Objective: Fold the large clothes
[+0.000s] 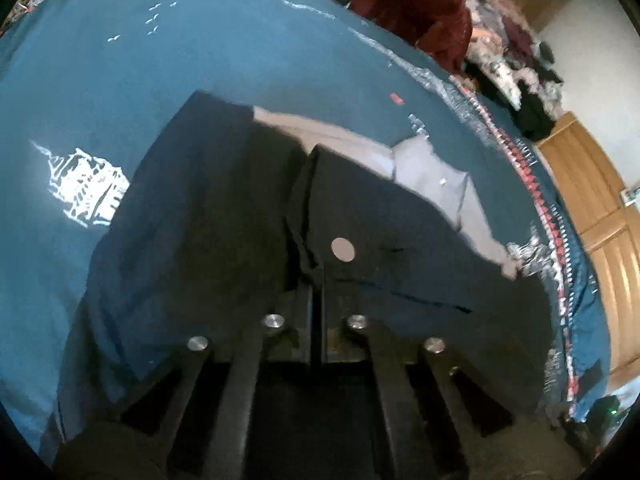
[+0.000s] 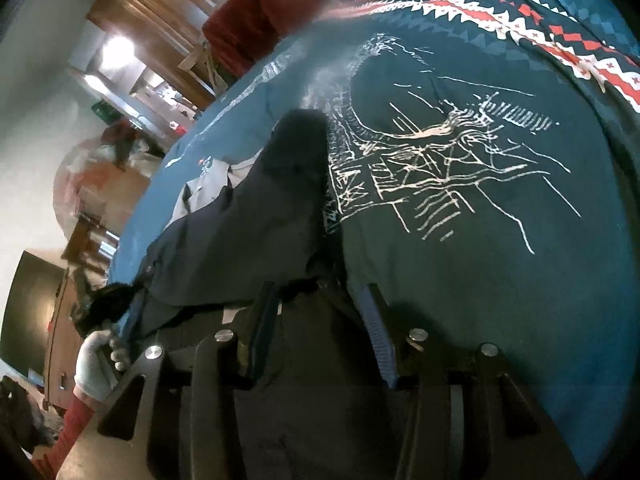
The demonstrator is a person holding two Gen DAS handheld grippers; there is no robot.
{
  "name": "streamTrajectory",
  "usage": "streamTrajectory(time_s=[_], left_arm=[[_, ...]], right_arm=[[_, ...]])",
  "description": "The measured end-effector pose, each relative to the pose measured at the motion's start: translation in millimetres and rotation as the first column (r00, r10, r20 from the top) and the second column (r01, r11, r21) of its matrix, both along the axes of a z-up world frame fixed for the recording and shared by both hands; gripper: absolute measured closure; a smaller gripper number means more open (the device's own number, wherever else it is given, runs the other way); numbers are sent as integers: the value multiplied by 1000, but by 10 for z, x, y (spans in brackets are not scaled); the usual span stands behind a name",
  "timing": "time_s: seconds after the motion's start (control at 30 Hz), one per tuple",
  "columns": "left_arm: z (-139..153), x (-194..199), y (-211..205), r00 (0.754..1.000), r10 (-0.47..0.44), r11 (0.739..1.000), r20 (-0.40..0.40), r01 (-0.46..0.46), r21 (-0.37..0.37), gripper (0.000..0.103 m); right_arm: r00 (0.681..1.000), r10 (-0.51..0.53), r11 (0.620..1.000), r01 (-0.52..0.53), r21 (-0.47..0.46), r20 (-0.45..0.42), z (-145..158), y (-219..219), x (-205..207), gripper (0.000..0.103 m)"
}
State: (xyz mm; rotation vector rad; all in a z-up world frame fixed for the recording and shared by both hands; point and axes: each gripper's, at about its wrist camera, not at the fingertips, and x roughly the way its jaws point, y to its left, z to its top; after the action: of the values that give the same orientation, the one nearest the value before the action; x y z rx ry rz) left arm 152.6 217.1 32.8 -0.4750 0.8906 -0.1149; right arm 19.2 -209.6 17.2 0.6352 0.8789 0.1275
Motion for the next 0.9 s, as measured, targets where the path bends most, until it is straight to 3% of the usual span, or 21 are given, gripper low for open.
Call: streamTrajectory(time_s=[0.07, 0.13, 0.2, 0.27, 0.63, 0.67, 0.7, 0.77, 0.83, 0.9], left_arm=[[271, -265, -23, 996, 7, 1000, 93, -7, 8, 102], [331, -430, -3, 993, 36, 998, 113, -41, 39, 102], [104, -468, 95, 997, 64, 996, 33, -65, 60, 101], [-165, -474, 208, 995, 83, 996, -53, -82, 20, 101], [3, -756, 389, 991, 132, 991, -28, -132, -2, 91], [81, -839, 445, 990, 141, 990, -11, -141, 10, 85], [159, -973, 550, 988, 154, 988, 7, -154, 32, 71], [287, -1184, 721, 982, 183, 977, 49, -187, 100, 58], [347, -1345, 892, 975, 213, 962, 57, -220, 162, 58], [352, -1561, 1207, 963, 262, 926, 61, -268, 264, 58]], right_arm=[[1000, 0, 1000, 0, -14, 7, 27, -17, -21, 53], [1000, 3, 1000, -2, -31, 14, 53, -36, -20, 53], [1000, 1, 999, 0, -38, 13, 56, -53, 7, 53], [1000, 3, 999, -3, -40, 5, 42, -49, 64, 53], [999, 29, 998, -28, -64, 16, 221, 138, 232, 53], [999, 34, 997, -33, -73, 16, 256, 173, 186, 53], [999, 37, 996, -36, -84, 15, 286, 200, 136, 53], [999, 39, 993, -38, -115, 4, 334, 252, 9, 51], [999, 34, 989, -36, -146, -20, 332, 292, -124, 50], [998, 28, 985, -36, -168, -55, 303, 359, -303, 50]])
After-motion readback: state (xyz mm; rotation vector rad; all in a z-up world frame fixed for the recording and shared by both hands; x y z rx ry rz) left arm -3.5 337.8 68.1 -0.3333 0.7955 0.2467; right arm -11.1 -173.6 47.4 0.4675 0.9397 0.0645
